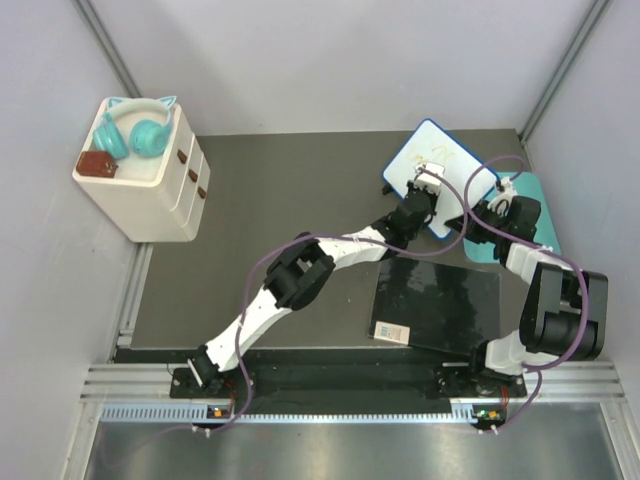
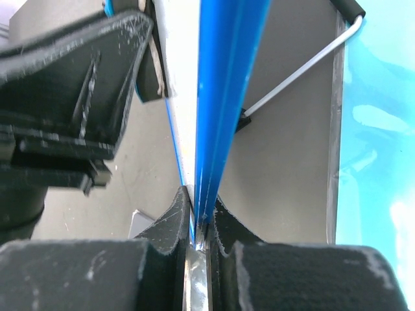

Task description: Erase the whiteboard

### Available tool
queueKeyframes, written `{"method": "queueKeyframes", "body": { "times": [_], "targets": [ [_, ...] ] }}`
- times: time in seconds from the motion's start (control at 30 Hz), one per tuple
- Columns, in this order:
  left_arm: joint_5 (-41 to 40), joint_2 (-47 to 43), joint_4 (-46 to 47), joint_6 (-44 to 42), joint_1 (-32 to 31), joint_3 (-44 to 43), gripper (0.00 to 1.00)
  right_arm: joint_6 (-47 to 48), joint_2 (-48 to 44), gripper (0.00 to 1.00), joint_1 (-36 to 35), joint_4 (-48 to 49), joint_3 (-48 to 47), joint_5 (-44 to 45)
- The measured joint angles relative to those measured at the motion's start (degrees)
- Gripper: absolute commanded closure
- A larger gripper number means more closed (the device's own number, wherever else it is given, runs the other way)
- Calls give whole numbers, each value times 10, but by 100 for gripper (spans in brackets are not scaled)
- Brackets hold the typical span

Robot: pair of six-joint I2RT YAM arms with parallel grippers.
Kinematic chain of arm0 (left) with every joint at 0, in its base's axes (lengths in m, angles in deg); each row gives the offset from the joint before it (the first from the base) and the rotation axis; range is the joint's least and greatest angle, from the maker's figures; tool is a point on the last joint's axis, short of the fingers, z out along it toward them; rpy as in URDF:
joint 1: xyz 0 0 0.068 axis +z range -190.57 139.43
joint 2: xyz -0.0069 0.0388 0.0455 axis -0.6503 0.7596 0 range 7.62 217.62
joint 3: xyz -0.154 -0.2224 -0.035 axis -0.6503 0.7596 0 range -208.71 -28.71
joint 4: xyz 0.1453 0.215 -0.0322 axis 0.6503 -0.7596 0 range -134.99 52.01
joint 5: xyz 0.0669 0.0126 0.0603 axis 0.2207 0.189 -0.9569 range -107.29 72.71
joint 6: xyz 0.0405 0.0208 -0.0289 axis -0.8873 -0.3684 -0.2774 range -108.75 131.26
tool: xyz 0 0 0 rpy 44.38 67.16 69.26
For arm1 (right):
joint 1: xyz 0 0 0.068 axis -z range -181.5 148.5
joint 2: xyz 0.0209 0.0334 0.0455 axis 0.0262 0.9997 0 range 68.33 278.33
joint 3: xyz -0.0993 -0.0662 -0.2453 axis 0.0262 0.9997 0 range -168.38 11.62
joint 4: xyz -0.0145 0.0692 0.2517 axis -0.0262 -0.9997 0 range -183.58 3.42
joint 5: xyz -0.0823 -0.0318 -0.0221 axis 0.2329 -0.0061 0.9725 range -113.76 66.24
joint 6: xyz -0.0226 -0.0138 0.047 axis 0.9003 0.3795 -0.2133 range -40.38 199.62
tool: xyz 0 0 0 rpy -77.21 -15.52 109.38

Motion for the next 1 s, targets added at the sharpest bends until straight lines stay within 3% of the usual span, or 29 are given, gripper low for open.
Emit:
{"method": "queueKeyframes", "body": {
  "times": [0.33, 0.57, 0.77, 1.0],
  "targets": [
    [0, -7, 26, -33, -44, 2, 100, -1, 0, 100, 2, -2, 0, 4],
    [29, 10, -19, -24, -45, -72, 100, -1, 0, 100, 2, -1, 0, 2],
    [107, 12, -45, 63, 6, -89, 100, -2, 2, 100, 1, 3, 0, -4],
    [156, 51, -66, 121, 126, -95, 100, 3, 2, 100, -2, 10, 0, -13]
  ]
}}
